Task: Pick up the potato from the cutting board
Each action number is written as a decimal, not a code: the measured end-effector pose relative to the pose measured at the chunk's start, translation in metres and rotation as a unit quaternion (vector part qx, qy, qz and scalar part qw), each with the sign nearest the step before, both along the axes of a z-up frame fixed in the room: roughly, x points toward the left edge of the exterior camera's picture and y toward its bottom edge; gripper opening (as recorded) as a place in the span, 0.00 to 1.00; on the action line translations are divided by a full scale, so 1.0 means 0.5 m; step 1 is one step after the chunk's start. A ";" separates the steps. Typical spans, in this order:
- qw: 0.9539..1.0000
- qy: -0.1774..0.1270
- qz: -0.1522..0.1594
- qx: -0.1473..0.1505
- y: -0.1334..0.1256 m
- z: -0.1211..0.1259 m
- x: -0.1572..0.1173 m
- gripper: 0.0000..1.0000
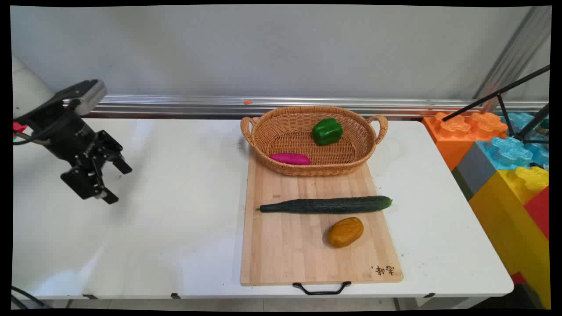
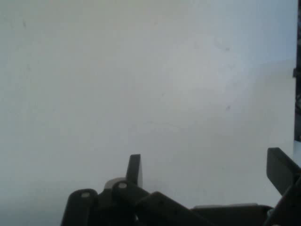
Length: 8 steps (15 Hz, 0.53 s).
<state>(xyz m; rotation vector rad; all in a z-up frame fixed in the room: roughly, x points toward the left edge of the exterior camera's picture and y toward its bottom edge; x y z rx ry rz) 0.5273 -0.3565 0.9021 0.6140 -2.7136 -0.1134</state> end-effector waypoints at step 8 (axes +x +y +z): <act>0.999 0.051 -0.003 -0.008 -0.017 -0.024 -0.188 1.00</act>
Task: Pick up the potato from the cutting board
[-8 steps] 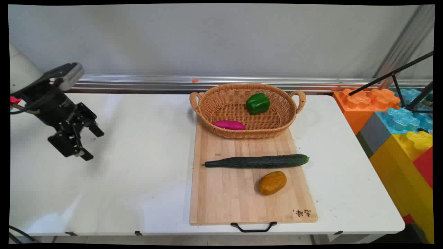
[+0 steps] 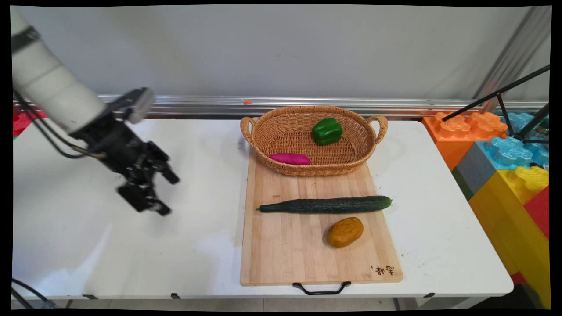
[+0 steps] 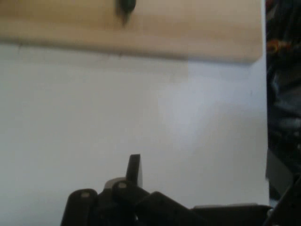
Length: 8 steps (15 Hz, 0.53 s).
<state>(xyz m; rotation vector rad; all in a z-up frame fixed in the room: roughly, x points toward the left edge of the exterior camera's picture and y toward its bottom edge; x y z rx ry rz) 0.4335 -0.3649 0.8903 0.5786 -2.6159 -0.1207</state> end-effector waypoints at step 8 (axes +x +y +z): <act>0.998 0.053 0.015 -0.024 -0.041 -0.034 -0.328 1.00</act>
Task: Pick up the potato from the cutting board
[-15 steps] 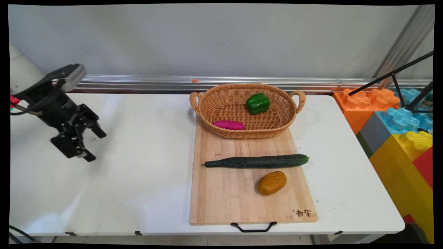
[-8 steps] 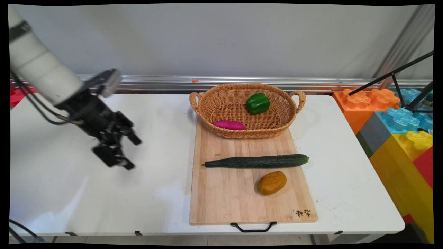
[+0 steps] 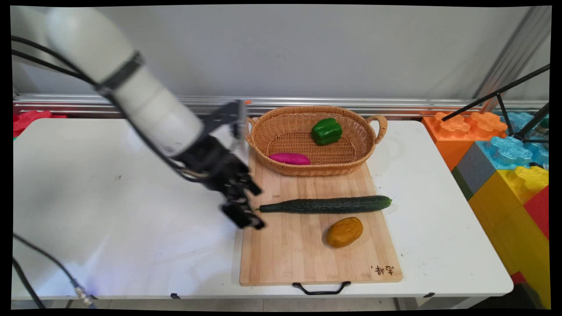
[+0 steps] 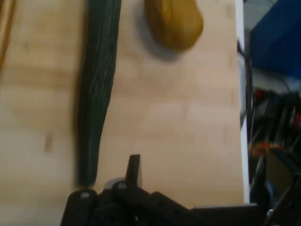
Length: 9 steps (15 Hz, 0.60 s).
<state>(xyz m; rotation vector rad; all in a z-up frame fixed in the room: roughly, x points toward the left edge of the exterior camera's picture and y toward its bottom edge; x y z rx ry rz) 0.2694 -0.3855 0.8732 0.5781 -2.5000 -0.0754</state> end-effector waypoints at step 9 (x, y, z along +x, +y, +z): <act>0.999 0.023 0.046 -0.005 -0.048 -0.067 -0.216 1.00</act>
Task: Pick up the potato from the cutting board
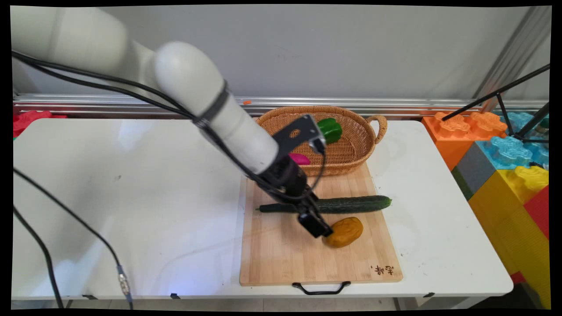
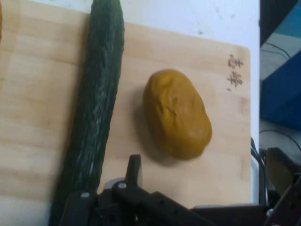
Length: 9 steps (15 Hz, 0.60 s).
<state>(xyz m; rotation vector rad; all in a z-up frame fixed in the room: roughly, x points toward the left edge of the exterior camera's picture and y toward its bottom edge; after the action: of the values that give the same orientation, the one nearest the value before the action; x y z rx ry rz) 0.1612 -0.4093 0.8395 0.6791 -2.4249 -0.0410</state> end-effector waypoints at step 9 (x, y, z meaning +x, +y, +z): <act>0.999 0.000 0.036 0.024 -0.018 -0.098 -0.096 1.00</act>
<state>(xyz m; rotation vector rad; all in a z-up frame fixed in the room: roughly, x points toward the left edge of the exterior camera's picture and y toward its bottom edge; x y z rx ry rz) 0.1133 -0.4183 0.7906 0.7871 -2.4044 -0.0716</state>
